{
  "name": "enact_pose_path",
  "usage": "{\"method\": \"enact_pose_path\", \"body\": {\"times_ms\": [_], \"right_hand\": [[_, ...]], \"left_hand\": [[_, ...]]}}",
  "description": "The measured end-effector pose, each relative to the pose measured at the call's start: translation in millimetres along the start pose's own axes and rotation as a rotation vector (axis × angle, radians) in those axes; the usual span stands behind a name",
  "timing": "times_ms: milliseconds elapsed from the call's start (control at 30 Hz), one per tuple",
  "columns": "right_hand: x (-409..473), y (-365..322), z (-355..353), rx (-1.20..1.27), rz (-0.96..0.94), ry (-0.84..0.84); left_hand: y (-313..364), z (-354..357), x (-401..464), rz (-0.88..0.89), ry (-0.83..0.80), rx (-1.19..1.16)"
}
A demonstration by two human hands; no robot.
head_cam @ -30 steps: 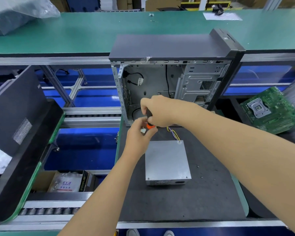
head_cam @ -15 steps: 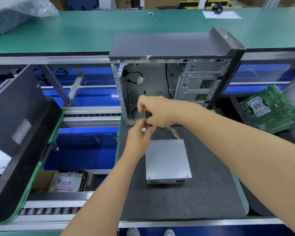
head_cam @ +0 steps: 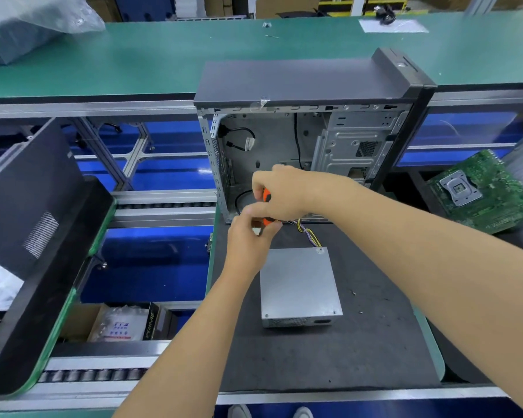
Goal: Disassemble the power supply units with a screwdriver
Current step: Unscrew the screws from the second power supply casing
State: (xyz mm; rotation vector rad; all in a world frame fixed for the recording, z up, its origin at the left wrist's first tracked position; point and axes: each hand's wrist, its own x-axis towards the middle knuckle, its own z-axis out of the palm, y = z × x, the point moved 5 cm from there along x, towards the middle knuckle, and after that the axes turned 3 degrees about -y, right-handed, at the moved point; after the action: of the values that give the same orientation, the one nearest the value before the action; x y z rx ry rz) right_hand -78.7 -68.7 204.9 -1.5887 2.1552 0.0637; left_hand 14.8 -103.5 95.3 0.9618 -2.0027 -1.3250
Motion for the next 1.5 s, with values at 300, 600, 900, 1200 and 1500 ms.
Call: {"method": "enact_pose_path", "body": {"times_ms": [300,600,900,1200,1500], "right_hand": [[-0.9,1.2,-0.6,-0.031,-0.036,-0.01],[1.5,5.5,-1.3,-0.098,0.139,0.164],[-1.9,10.4,0.2,-0.088,0.104,0.058],[2.9,12.1,1.8,-0.015,-0.082,-0.001],[6.9,10.3,3.9,-0.191,-0.006,0.097]], "left_hand": [[-6.7,4.3,-5.5,0.009,-0.075,0.004],[-5.5,4.7,3.7,-0.042,-0.015,0.021],[-62.9,-10.9,-8.6,-0.145,-0.083,0.109],[-101.0,11.9,-23.4,-0.243,-0.207,0.111],[-97.8,21.1,-13.7,-0.163,-0.132,0.149]]}}
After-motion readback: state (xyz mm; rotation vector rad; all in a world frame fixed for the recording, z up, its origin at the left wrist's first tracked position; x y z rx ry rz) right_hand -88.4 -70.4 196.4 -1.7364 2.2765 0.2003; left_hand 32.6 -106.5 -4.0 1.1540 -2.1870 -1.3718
